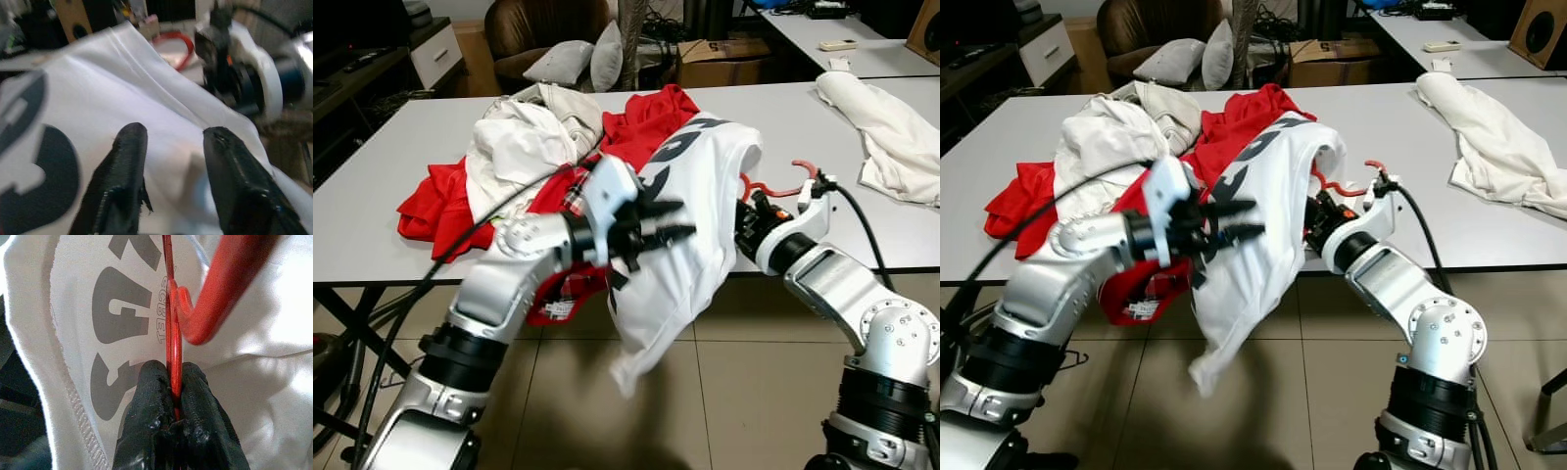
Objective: Hang hanger
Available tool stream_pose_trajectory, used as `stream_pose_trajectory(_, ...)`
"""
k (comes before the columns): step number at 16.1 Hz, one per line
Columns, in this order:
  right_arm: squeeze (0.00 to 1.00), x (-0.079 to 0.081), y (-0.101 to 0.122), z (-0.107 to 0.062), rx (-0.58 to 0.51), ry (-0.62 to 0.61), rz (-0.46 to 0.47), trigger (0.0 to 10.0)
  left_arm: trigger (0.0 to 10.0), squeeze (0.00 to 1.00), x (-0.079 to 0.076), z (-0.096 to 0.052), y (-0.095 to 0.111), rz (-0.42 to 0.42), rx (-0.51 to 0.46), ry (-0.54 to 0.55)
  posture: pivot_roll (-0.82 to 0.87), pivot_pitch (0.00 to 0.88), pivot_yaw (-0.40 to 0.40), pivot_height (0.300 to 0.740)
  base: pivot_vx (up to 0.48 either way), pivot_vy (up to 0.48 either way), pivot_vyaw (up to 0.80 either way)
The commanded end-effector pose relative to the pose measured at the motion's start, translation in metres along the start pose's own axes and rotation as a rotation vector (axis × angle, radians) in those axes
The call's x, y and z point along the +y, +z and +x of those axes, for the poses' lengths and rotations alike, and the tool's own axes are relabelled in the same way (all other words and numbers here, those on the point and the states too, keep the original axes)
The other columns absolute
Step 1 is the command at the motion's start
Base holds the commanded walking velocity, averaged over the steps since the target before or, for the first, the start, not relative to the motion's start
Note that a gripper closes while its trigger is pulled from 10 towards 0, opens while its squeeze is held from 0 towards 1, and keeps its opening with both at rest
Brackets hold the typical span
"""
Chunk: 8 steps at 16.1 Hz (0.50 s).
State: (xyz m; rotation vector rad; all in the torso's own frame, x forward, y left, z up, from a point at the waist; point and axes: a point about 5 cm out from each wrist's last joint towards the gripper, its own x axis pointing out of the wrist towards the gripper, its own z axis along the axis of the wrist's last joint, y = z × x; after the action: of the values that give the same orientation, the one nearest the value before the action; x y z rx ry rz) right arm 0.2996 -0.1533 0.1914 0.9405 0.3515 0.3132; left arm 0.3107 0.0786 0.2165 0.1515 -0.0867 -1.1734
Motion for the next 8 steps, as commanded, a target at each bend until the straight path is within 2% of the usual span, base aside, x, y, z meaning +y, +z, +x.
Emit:
stream_pose_trajectory(1,0.00,0.001,-0.003,-0.001,0.018,0.017,-0.019,10.0,10.0,0.25,0.006,-0.002,0.014,0.017,-0.073,0.028,-0.13,0.000,0.079,0.740,0.000,0.000,0.00)
stream_pose_trajectory(2,0.00,0.002,-0.001,-0.002,0.012,0.044,-0.037,10.0,10.0,0.00,0.013,-0.004,0.023,0.026,-0.131,0.078,-0.13,0.000,0.081,0.740,0.000,0.000,0.00)
stream_pose_trajectory(5,0.00,0.011,0.002,-0.009,0.034,0.148,-0.130,10.0,10.0,0.00,0.032,-0.016,0.042,0.007,-0.234,0.173,-0.12,0.000,0.083,0.740,0.000,0.000,0.00)
stream_pose_trajectory(6,0.00,0.019,0.002,-0.017,0.069,0.228,-0.205,10.0,10.0,0.00,0.041,-0.025,0.052,0.001,-0.284,0.212,-0.12,0.000,0.082,0.740,0.000,0.000,0.00)
stream_pose_trajectory(8,0.00,0.029,-0.001,-0.036,0.163,0.349,-0.414,10.0,10.0,0.00,0.061,-0.044,0.060,0.057,-0.284,0.313,-0.11,0.000,0.076,0.740,0.000,0.000,0.00)
